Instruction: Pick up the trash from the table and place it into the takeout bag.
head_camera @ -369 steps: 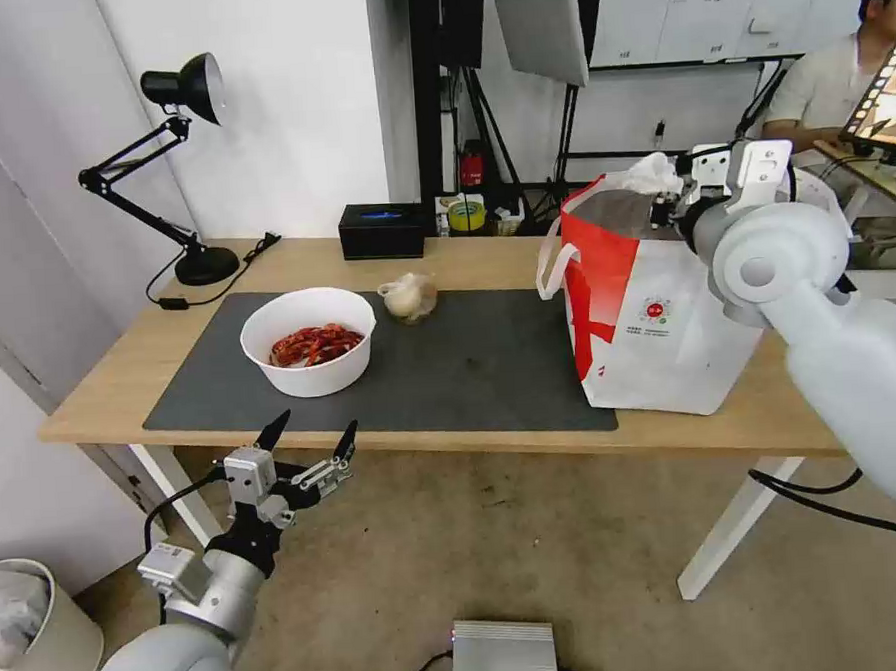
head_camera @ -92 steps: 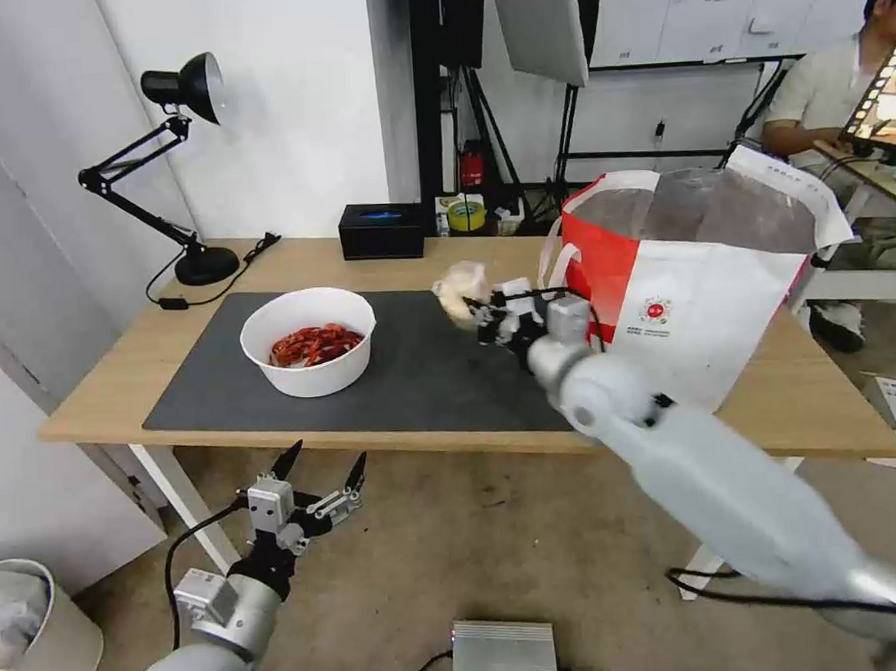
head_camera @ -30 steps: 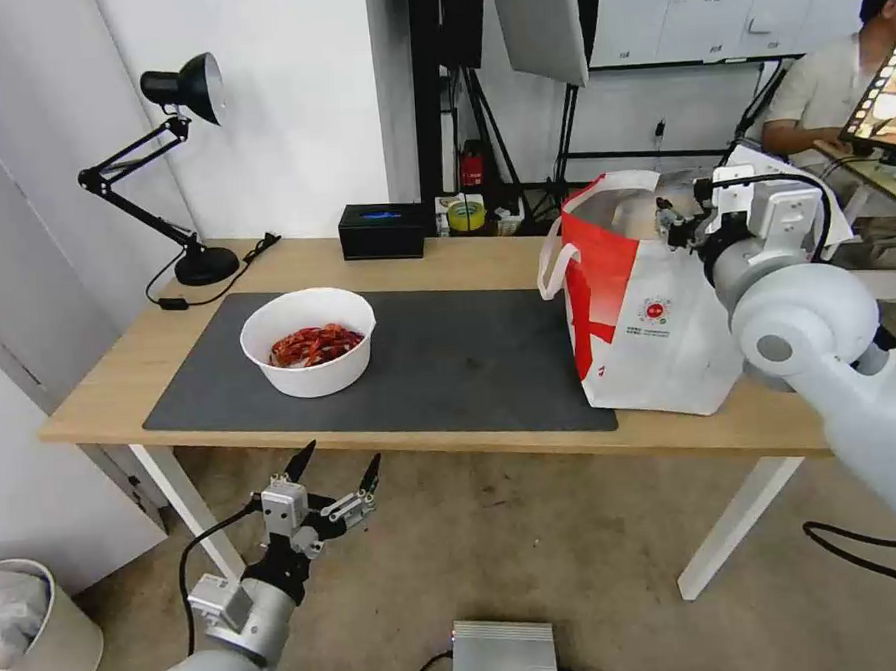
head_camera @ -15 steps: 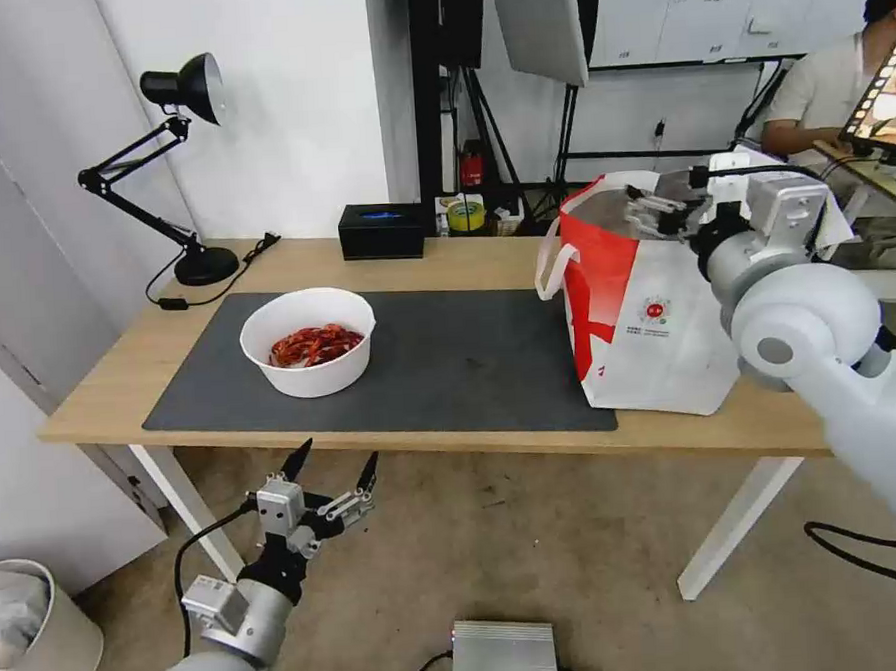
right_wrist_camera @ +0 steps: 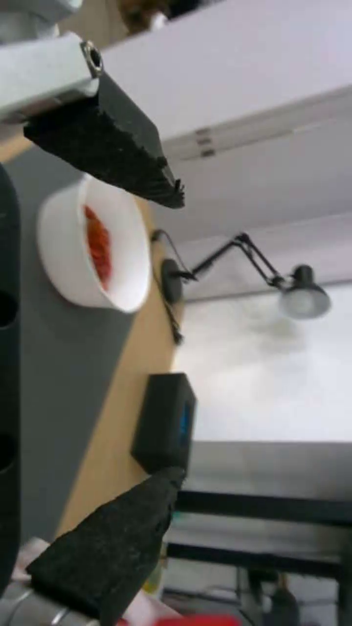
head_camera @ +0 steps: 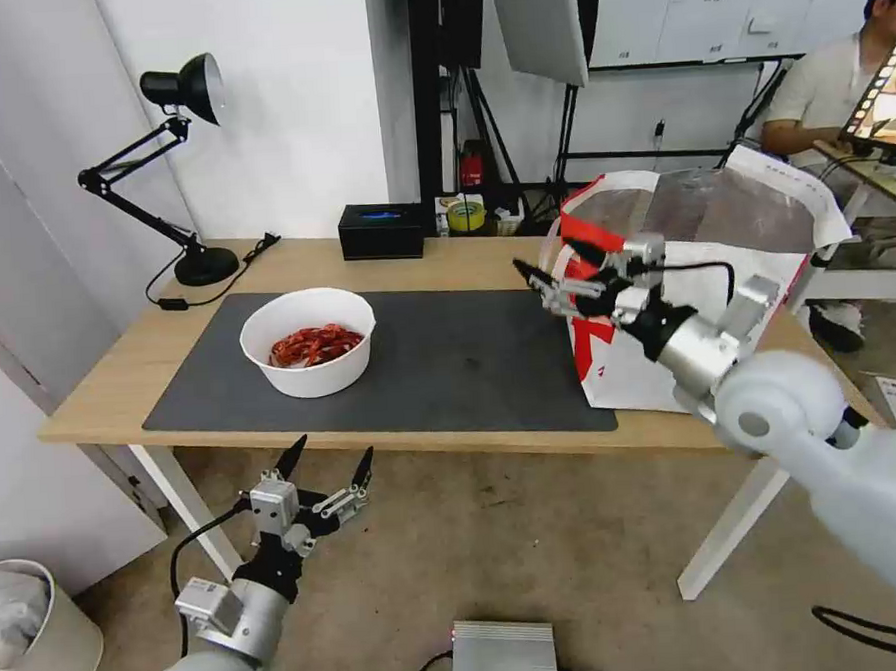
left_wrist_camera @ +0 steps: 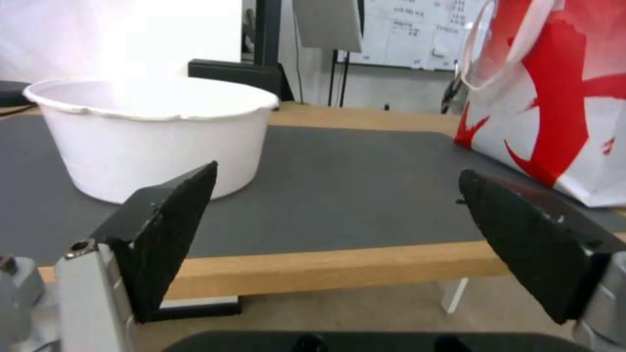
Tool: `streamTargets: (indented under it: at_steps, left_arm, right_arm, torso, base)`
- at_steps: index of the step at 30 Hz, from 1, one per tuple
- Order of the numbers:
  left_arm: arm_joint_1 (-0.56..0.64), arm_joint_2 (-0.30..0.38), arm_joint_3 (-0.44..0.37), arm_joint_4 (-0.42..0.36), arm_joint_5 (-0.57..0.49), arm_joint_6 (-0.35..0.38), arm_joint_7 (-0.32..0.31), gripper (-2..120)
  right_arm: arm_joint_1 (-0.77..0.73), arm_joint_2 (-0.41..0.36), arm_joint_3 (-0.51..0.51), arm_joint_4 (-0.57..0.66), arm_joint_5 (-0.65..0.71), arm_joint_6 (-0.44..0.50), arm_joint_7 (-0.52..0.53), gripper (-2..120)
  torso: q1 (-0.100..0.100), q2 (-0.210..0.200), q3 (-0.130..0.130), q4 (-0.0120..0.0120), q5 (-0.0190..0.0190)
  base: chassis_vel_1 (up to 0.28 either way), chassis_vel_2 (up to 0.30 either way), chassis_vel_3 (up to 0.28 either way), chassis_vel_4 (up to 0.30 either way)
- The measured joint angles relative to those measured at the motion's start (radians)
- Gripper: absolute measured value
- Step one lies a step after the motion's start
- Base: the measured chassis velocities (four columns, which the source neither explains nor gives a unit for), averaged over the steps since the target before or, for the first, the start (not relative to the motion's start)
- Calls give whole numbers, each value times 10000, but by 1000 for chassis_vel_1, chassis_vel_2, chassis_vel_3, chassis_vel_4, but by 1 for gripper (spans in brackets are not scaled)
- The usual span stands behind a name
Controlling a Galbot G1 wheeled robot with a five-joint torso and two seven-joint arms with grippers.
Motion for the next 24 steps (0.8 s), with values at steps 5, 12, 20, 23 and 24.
streamTargets:
  at_steps: [5,12,20,23,24]
  left_arm:
    - [-77,-98,-97,192,-215,-395,24,100]
    - [229,-348,-513,68,-231,-547,93,100]
    - [252,-372,-547,32,-205,-552,131,100]
    - [253,-373,-549,44,-205,-553,134,100]
    - [254,-372,-550,47,-205,-553,134,100]
  right_arm:
    - [-1050,-72,308,219,-628,-6,-281,100]
    - [-1933,238,98,405,-1925,489,-134,100]
    - [-4080,826,44,893,-4019,1902,1879,100]
    - [-4812,1084,61,886,-4642,2391,2164,100]
    - [-4987,1170,63,856,-4795,2508,2220,100]
  torso:
    - [0,0,0,-1,-2]
    - [0,0,0,6,2]
    - [-1,0,-1,0,0]
    - [0,1,-1,-2,-1]
    - [-1,1,-1,-2,-2]
  base:
    - [0,0,0,0]
    - [0,0,0,0]
    - [0,0,0,0]
    - [0,0,0,0]
    - [0,0,0,0]
